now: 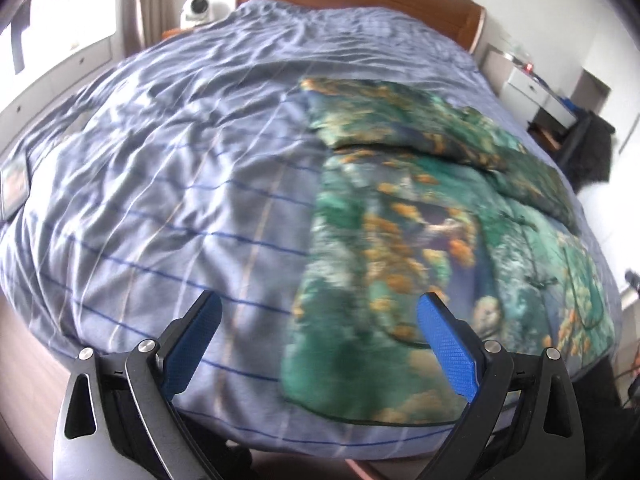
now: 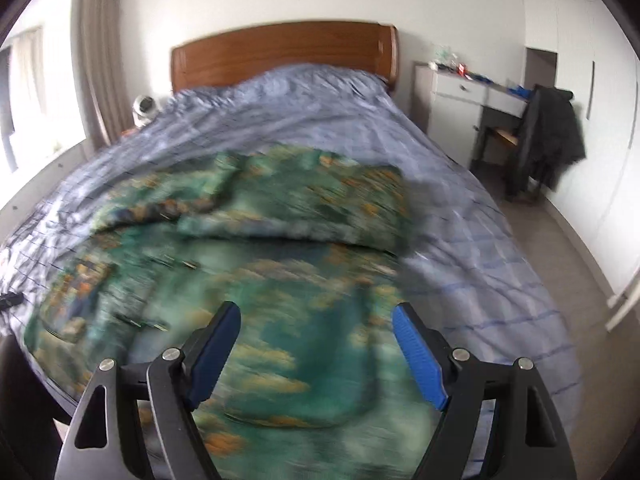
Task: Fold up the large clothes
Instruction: 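Move both tools to the jacket hem and close them on it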
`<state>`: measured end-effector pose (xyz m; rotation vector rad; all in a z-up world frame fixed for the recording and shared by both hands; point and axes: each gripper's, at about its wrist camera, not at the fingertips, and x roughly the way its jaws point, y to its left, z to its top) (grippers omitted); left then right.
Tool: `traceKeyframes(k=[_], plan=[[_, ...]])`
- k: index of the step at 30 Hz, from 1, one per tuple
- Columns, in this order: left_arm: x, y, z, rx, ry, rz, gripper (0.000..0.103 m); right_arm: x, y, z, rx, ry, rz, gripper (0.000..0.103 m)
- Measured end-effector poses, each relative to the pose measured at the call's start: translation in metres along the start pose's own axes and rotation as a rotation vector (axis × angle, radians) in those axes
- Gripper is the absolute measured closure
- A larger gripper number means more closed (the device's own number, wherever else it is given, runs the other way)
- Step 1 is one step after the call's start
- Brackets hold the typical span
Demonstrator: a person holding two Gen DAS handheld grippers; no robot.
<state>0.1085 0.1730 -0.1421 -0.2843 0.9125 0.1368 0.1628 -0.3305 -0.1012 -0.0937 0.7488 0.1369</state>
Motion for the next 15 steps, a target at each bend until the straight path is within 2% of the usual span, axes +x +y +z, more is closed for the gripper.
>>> traceKeyframes(k=[4,7,15], plan=[[0.024,0.013,-0.003,-0.043,0.099,-0.093,0.004,0.011,-0.034,-0.015,0.006,0.124,-0.020,0.023],[0.040,0.011,-0.007,-0.041,0.145,-0.112,0.004,0.022,-0.049,-0.032,0.025,0.196,0.000,0.023],[0.062,-0.002,-0.020,0.006,0.222,-0.172,0.004,0.060,-0.067,-0.064,0.170,0.350,0.168,0.023]])
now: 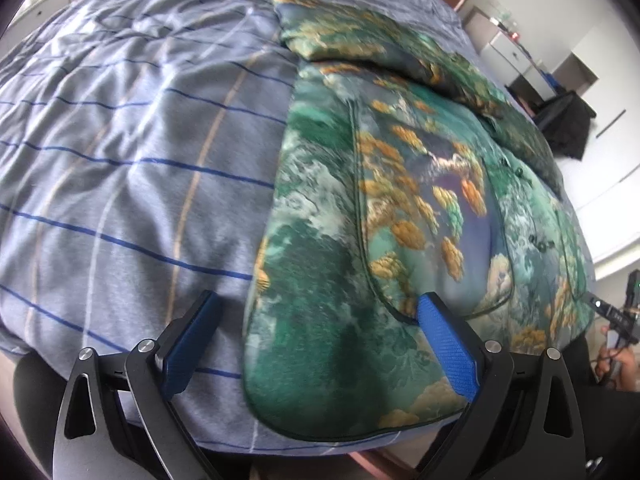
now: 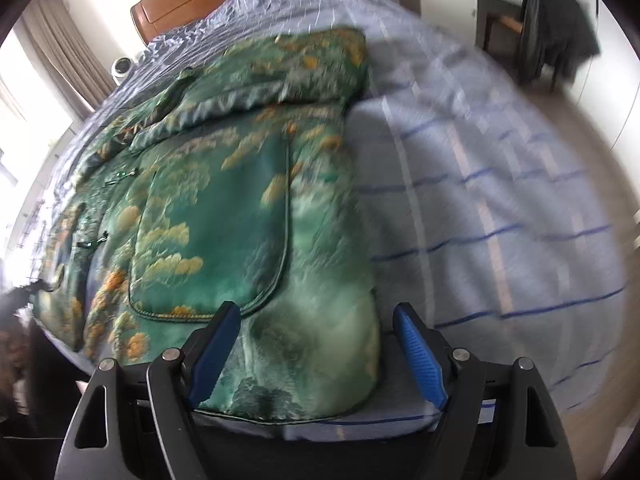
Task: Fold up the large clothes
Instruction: 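Move both tools to the jacket hem and close them on it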
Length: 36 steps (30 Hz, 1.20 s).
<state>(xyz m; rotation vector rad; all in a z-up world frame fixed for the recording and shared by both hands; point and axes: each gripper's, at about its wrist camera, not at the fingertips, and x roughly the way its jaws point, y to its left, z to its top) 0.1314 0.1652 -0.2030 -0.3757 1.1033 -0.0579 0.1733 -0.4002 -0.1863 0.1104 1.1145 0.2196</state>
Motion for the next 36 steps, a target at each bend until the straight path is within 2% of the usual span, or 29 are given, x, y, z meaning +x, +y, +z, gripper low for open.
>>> traceKeyframes(k=[3,9,19,28,31,33,35,36], plan=[[0.004,-0.005,-0.004,0.013,0.015,-0.015,0.004,0.010,-0.002,-0.004,0.018,0.022,0.054,0.022],[0.008,-0.020,-0.009,0.065,0.041,-0.024,0.004,0.014,0.000,-0.002,0.019,0.052,0.100,0.021],[0.006,-0.019,-0.007,0.066,0.045,-0.023,0.007,0.017,0.003,0.002,-0.045,0.132,0.082,0.021],[-0.001,-0.013,-0.008,0.061,0.050,-0.024,0.018,0.024,0.014,0.006,-0.112,0.210,0.036,0.022],[-0.003,-0.016,-0.010,0.077,0.054,-0.004,0.028,0.025,0.015,0.007,-0.116,0.219,0.036,0.023],[-0.004,-0.020,-0.010,0.091,0.055,0.005,0.038,0.024,0.016,0.007,-0.117,0.213,0.033,0.035],[-0.008,-0.024,-0.011,0.112,0.057,0.015,0.060,0.020,0.016,0.009,-0.111,0.201,0.031,0.061],[-0.010,-0.025,-0.011,0.122,0.056,0.025,0.065,0.017,0.015,0.010,-0.104,0.189,0.037,0.069]])
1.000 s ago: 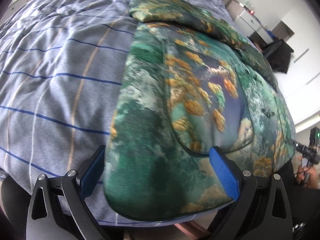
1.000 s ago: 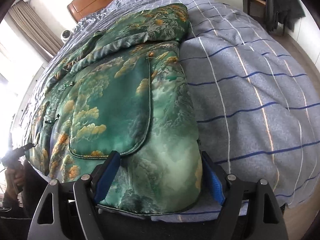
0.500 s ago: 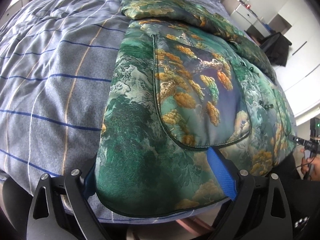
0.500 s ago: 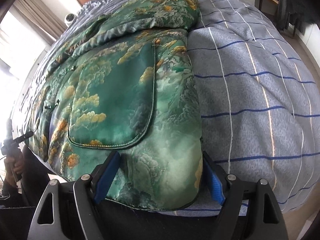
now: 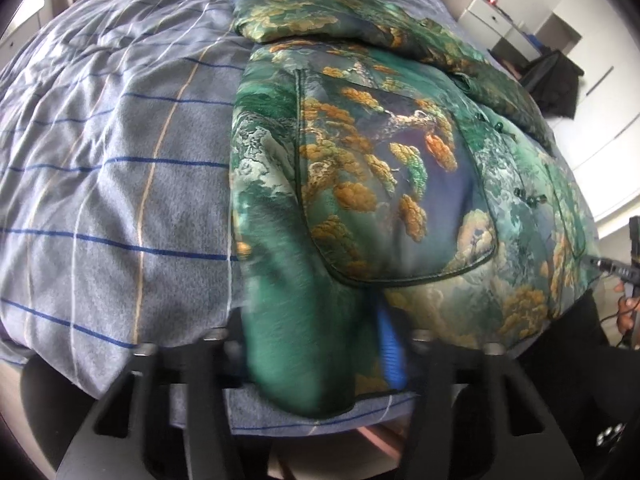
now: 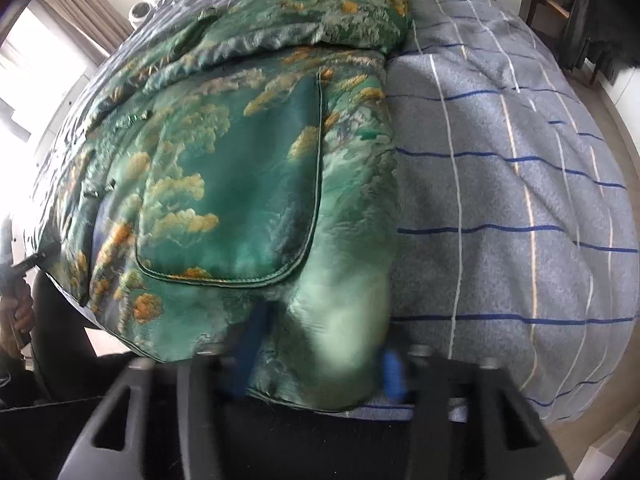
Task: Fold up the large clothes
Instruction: 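Move both tools to the jacket hem and close them on it, then lift the hem with both tools and fold it over toward the collar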
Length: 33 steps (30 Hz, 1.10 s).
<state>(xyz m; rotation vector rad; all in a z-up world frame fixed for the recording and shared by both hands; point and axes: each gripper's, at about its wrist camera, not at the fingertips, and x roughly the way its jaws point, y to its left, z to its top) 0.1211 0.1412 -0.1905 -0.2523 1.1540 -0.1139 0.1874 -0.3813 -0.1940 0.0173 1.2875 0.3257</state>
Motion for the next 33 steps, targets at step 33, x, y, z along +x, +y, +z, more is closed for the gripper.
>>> traceKeyframes(k=[33], plan=[[-0.069,-0.001,0.000,-0.034,-0.112,-0.071,0.092,-0.065,0.015,-0.002,0.011,-0.169,0.092,0.088]])
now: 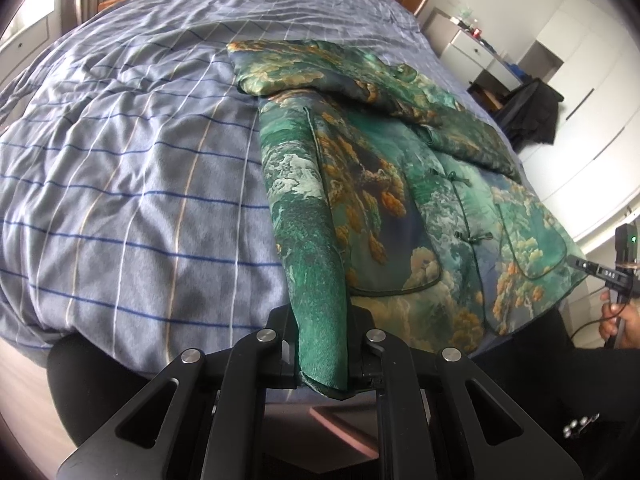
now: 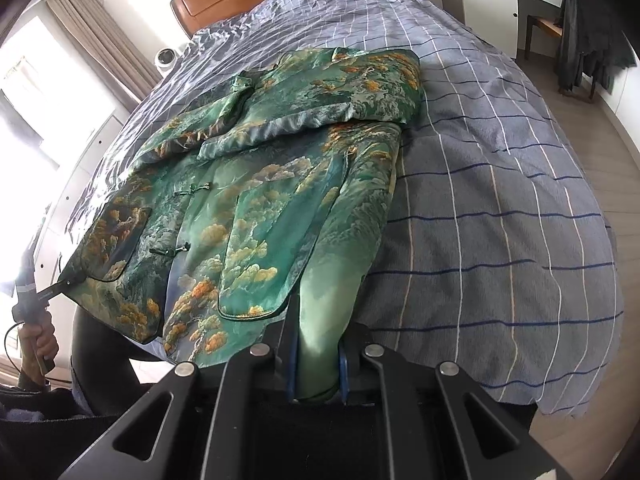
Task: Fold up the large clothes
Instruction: 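Lift the hem with both tools and fold it over toward the collar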
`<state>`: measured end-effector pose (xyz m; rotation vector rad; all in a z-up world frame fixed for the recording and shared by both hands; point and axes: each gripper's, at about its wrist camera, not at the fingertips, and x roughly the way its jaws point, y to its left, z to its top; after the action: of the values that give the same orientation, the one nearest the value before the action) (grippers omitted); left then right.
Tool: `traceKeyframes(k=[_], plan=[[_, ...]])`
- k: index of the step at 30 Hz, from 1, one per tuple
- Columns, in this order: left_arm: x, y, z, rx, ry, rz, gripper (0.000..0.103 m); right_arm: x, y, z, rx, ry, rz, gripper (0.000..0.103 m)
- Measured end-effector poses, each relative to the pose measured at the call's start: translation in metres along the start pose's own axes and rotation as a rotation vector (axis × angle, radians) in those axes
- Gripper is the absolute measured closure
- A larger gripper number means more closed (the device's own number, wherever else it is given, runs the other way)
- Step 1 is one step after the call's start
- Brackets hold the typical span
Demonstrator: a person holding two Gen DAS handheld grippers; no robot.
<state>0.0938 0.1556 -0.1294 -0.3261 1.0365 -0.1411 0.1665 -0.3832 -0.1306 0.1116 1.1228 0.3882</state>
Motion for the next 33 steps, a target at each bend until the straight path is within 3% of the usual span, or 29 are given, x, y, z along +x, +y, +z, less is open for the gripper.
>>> traceKeyframes(k=[14,17,19,23,27,33], plan=[[-0.031,0.011,-0.020,0.008,0.043,0.006,0.092,-0.008,-0.003,0.003,0.003,0.070,0.088,0.089],[-0.047,0.012,-0.032,0.014,0.054,-0.004,0.093,-0.018,-0.005,0.006,0.009,0.088,0.130,0.090],[-0.064,0.018,-0.028,-0.033,0.031,-0.048,0.093,-0.029,-0.009,0.011,0.038,0.083,0.188,0.090],[-0.087,0.023,0.007,-0.098,-0.077,-0.152,0.093,-0.049,-0.019,0.049,0.101,0.006,0.319,0.090],[-0.082,0.029,0.071,-0.146,-0.145,-0.214,0.094,-0.049,-0.028,0.121,0.113,-0.100,0.384,0.090],[-0.012,0.031,0.178,-0.135,-0.167,-0.133,0.094,0.005,-0.050,0.223,0.196,-0.155,0.408,0.090]])
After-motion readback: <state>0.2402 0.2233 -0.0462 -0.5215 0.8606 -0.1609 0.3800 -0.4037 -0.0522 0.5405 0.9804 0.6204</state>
